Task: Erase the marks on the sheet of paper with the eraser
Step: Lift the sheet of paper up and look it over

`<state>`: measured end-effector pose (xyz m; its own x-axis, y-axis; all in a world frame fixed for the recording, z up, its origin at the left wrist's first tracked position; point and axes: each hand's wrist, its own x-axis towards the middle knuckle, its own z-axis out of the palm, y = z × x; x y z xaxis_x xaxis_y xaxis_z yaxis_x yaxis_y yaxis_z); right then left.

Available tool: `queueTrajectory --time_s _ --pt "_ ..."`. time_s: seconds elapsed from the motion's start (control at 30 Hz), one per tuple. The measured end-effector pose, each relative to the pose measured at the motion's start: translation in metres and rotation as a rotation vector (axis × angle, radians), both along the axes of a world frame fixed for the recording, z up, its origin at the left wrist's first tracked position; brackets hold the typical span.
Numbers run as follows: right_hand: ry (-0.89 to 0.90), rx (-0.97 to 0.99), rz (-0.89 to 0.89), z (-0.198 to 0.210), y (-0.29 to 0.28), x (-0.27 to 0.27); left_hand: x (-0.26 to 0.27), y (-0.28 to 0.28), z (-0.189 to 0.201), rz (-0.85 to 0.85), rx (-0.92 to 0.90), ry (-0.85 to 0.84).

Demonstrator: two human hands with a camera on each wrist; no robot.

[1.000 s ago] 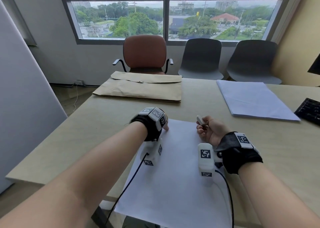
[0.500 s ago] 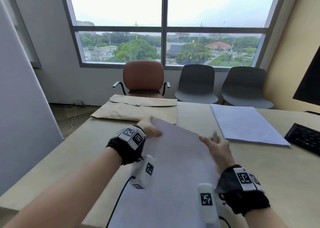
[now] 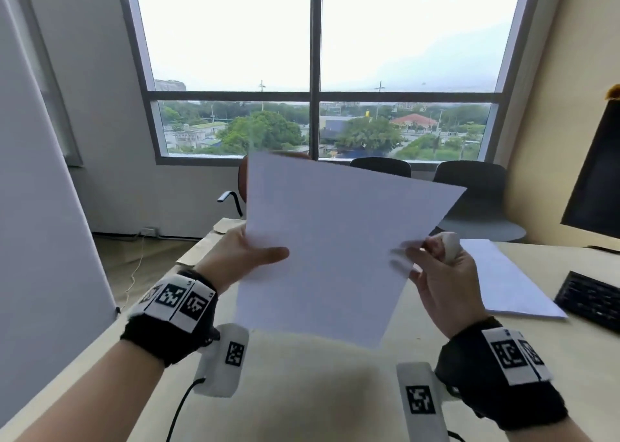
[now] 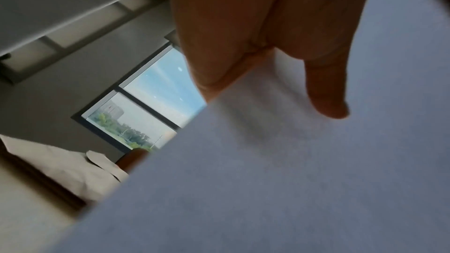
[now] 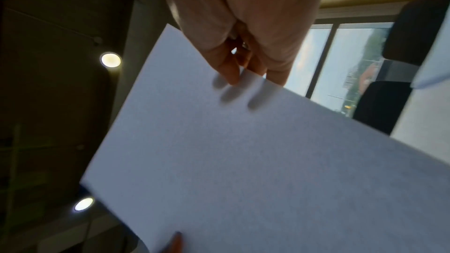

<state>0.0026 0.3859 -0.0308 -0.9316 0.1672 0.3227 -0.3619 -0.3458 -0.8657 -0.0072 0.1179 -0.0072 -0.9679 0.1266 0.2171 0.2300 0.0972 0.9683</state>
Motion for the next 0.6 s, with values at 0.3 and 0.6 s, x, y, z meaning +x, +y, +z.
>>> queueTrajectory --time_s 0.3,0.6 --pt "0.097 0.67 -0.279 0.007 -0.011 0.007 0.011 0.016 -0.028 0.012 -0.005 -0.088" --pt "0.067 0.802 -0.393 0.007 -0.007 0.011 0.007 0.022 -0.045 0.073 0.077 -0.139"
